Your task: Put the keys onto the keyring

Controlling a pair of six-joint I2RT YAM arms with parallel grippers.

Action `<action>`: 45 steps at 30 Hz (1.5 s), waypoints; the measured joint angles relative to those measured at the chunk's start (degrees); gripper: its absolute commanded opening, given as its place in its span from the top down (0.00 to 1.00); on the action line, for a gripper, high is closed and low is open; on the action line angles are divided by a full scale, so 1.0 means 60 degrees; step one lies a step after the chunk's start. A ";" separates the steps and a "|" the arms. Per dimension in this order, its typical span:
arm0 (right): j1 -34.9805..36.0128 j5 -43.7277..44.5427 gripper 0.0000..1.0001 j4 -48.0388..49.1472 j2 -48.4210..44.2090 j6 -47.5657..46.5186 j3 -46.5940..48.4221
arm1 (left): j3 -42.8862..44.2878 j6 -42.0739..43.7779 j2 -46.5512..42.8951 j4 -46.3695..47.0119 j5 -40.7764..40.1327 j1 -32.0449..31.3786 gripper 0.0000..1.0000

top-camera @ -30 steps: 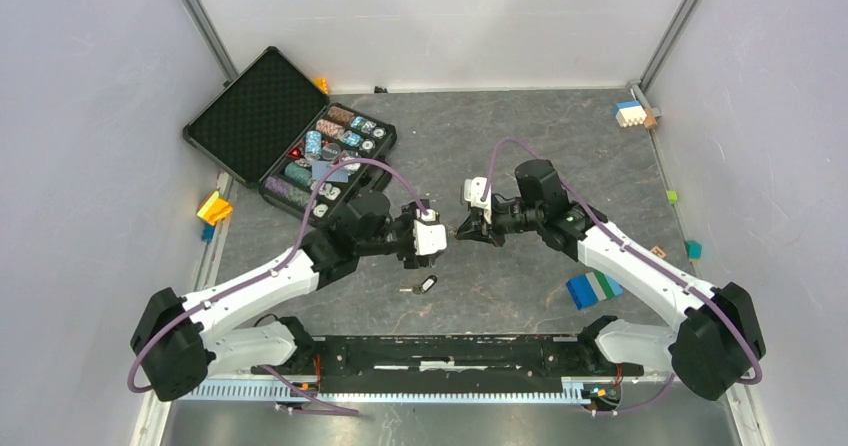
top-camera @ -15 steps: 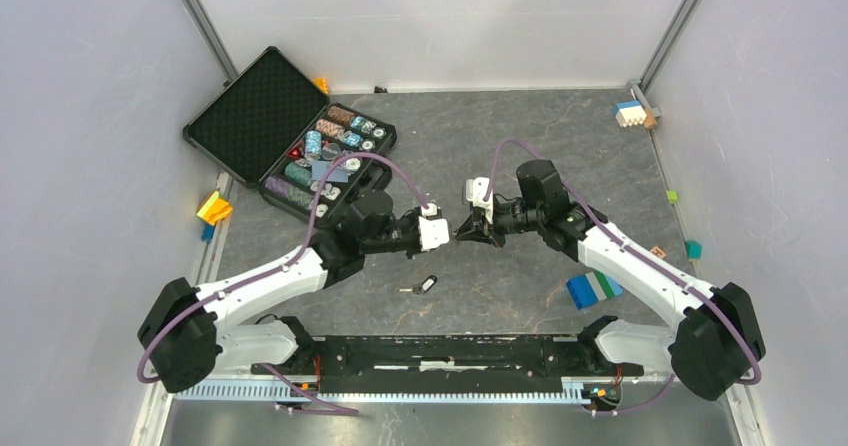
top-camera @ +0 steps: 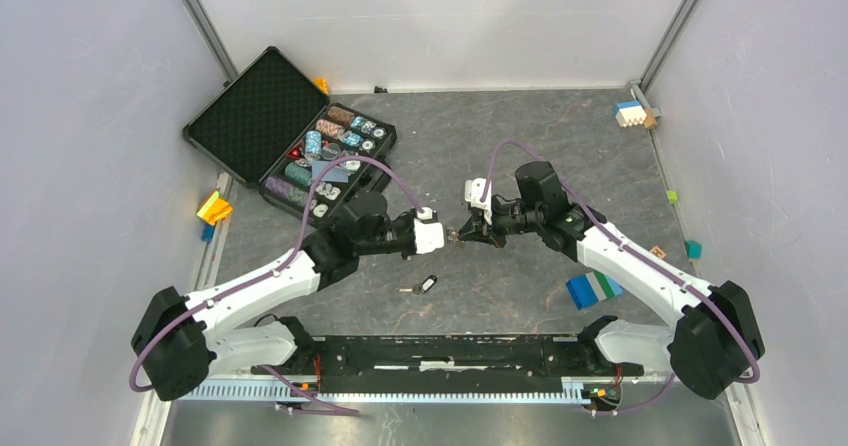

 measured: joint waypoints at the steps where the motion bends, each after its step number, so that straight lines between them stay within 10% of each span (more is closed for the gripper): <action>1: 0.0000 0.0004 1.00 -0.0015 0.0004 -0.0004 -0.0004 | 0.0004 0.0066 0.0000 -0.0033 0.0004 0.0000 0.98; 26: -0.0011 0.0419 1.00 -0.0219 0.0510 -0.0168 -0.0004 | 0.1989 0.2528 0.0652 -0.3781 -0.0568 -0.0011 0.98; 45: -0.0018 0.1504 0.97 0.0667 0.0925 0.0477 0.0055 | 0.1821 0.1490 0.0652 -0.2397 -0.1989 -0.0055 0.98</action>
